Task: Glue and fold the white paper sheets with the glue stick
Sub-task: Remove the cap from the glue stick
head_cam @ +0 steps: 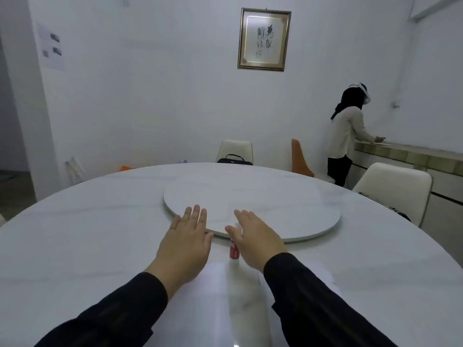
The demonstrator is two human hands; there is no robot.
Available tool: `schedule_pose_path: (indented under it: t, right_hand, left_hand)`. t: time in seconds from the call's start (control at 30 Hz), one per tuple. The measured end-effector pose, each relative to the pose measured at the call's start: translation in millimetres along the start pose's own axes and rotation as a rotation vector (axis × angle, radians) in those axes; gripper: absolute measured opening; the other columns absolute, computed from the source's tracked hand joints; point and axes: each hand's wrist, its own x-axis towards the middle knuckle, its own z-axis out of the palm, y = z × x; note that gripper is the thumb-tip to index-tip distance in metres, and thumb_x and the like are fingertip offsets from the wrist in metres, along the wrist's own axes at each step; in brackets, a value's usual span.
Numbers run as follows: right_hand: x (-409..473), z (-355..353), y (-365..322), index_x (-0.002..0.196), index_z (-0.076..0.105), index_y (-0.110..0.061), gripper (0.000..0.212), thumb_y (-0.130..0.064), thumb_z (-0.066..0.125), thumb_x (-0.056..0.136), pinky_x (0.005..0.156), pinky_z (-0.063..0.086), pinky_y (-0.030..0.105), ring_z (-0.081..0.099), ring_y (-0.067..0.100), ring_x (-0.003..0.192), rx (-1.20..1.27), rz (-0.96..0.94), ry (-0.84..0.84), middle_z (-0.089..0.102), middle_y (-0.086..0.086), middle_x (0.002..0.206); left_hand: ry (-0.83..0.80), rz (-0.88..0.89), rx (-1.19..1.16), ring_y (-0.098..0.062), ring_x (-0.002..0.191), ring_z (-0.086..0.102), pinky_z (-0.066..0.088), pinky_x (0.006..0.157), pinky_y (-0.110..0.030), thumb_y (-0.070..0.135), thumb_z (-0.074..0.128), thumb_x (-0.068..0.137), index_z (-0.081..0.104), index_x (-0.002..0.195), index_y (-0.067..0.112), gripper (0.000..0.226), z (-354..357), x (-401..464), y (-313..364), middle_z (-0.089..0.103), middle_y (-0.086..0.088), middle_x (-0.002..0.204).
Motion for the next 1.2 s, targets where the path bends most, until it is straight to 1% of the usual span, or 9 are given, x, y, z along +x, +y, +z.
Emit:
schedule_pose_path:
  t: [0.17,0.3,0.5,0.63,0.73,0.83,0.9,1.0,1.2]
  right_hand:
    - [-6.9,14.9,2.8,0.134,0.04,-0.022,0.04,-0.036,0.039,0.096,0.087,0.05,0.034,0.059,0.019,0.101,0.075,0.056,-0.015,0.063,0.001,0.112]
    - [-10.8,23.3,2.8,0.126,0.043,-0.027,0.031,-0.026,0.042,0.095,0.079,0.053,0.036,0.063,0.017,0.083,0.199,0.092,0.038,0.068,0.0,0.087]
    - [-10.9,29.5,2.7,0.121,0.051,-0.027,0.029,-0.024,0.049,0.092,0.083,0.052,0.035,0.064,0.019,0.088,0.374,0.151,0.146,0.07,0.004,0.093]
    - [-9.0,12.0,-2.0,0.112,0.059,-0.027,0.025,-0.02,0.059,0.088,0.082,0.054,0.034,0.064,0.015,0.085,0.556,0.166,0.254,0.067,0.002,0.096]
    - [-7.8,-7.4,-8.6,0.108,0.063,-0.028,0.026,-0.02,0.067,0.084,0.074,0.054,0.02,0.065,0.015,0.084,0.673,0.119,0.266,0.064,-0.004,0.099]
    - [-11.2,-21.8,-16.7,0.101,0.067,-0.027,0.023,-0.017,0.071,0.08,0.06,0.049,0.009,0.066,0.011,0.074,0.812,0.074,0.252,0.069,-0.003,0.087]
    - [-14.0,-26.9,-20.1,0.101,0.069,-0.024,0.021,-0.018,0.071,0.081,0.065,0.052,0.012,0.064,0.006,0.072,0.896,0.051,0.247,0.071,0.003,0.086]
    - [-17.2,-31.8,-18.9,0.098,0.071,-0.021,0.017,-0.022,0.07,0.082,0.079,0.056,0.025,0.066,0.015,0.084,1.002,0.074,0.25,0.072,0.01,0.093]
    - [-19.9,-32.4,-11.1,0.102,0.072,-0.014,0.019,-0.017,0.067,0.084,0.072,0.054,0.015,0.066,0.007,0.08,1.154,0.112,0.173,0.072,0.002,0.089]
  left_hand:
    - [-0.019,-0.005,-0.078,-0.017,0.147,-0.009,-0.006,0.116,-0.031,0.049,-0.021,0.065,-0.006,0.149,0.013,0.094,9.0,-12.3,4.7,-0.008,-0.004,0.16]
    - [-0.067,-0.052,-0.132,-0.016,0.147,-0.01,-0.005,0.117,-0.031,0.044,-0.003,0.09,-0.006,0.15,0.013,0.067,12.8,-15.8,10.3,-0.008,-0.003,0.16]
    - [-0.143,-0.111,-0.513,-0.008,0.146,-0.009,-0.005,0.116,-0.025,0.034,0.017,0.101,-0.001,0.15,0.017,0.055,13.5,-16.0,19.2,-0.003,0.003,0.16]
    - [-0.069,-0.135,-0.89,0.0,0.139,0.021,0.017,0.109,-0.017,0.035,0.031,0.1,0.021,0.148,0.025,0.05,6.5,-14.9,19.8,0.025,0.011,0.154]
    - [-0.04,-0.14,-1.143,0.0,0.123,0.044,0.031,0.101,-0.019,0.031,0.042,0.097,0.047,0.135,0.029,0.038,-1.2,-14.2,23.5,0.051,0.013,0.137]
    - [-0.017,-0.147,-1.265,-0.012,0.104,0.062,0.046,0.099,-0.034,0.028,0.049,0.094,0.066,0.103,0.03,0.019,-6.8,-17.8,30.7,0.072,0.007,0.101]
    - [-0.001,-0.149,-1.301,-0.017,0.094,0.066,0.05,0.094,-0.037,0.025,0.05,0.094,0.067,0.098,0.023,0.018,-10.2,-19.7,36.0,0.073,0.002,0.09]
    - [-0.037,-0.135,-1.387,-0.016,0.081,0.065,0.051,0.084,-0.033,0.023,0.049,0.095,0.066,0.101,0.016,0.02,-13.2,-21.5,40.7,0.071,0.0,0.085]
    - [-0.233,-0.145,-1.677,-0.016,0.073,0.058,0.049,0.087,-0.037,0.029,0.055,0.083,0.069,0.094,0.007,0.028,-12.7,-24.8,36.7,0.067,-0.004,0.076]
